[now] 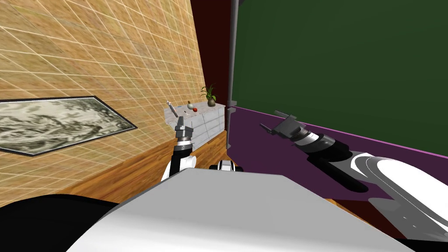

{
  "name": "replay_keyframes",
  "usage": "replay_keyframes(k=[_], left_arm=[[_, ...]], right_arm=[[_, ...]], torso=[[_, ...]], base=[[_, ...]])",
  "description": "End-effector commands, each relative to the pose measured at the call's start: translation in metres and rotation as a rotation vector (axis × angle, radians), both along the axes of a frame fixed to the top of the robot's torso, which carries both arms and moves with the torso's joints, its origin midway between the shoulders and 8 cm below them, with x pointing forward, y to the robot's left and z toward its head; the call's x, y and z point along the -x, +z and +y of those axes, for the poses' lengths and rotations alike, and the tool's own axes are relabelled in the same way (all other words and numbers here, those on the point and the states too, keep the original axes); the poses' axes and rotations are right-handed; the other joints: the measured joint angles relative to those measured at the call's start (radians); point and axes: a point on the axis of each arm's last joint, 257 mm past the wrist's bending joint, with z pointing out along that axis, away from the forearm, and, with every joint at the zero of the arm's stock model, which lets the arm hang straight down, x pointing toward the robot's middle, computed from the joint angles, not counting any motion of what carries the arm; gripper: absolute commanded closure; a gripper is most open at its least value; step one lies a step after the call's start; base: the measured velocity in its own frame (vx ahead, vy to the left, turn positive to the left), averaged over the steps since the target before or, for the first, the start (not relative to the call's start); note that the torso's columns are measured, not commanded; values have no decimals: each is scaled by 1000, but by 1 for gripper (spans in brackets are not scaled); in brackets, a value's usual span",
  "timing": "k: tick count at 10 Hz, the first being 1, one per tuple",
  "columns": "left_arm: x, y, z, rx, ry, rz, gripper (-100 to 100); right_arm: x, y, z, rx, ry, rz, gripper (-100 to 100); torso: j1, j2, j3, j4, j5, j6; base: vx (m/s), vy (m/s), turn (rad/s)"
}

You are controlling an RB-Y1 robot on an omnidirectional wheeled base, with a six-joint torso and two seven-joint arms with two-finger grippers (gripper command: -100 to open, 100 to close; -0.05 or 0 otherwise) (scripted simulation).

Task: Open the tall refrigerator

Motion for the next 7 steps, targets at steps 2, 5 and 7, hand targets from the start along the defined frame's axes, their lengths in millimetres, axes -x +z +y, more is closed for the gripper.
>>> replay_keyframes(k=[2,5,7], left_arm=[[0,0,0,0,0,0,0],[0,0,0,0,0,0,0],[0,0,0,0,0,0,0]], right_arm=[[-3,3,-6,13,-14,-12,-100],[-7,8,-6,149,-25,-62,-100],[-7,8,-6,149,-25,-62,-100]], torso=[[-1,0,0,-1,-1,0],[4,-3,-2,-1,1,1],[3,-2,-1,-2,0,0]], base=[[2,2,20],[54,61,-95],[39,46,-7]])
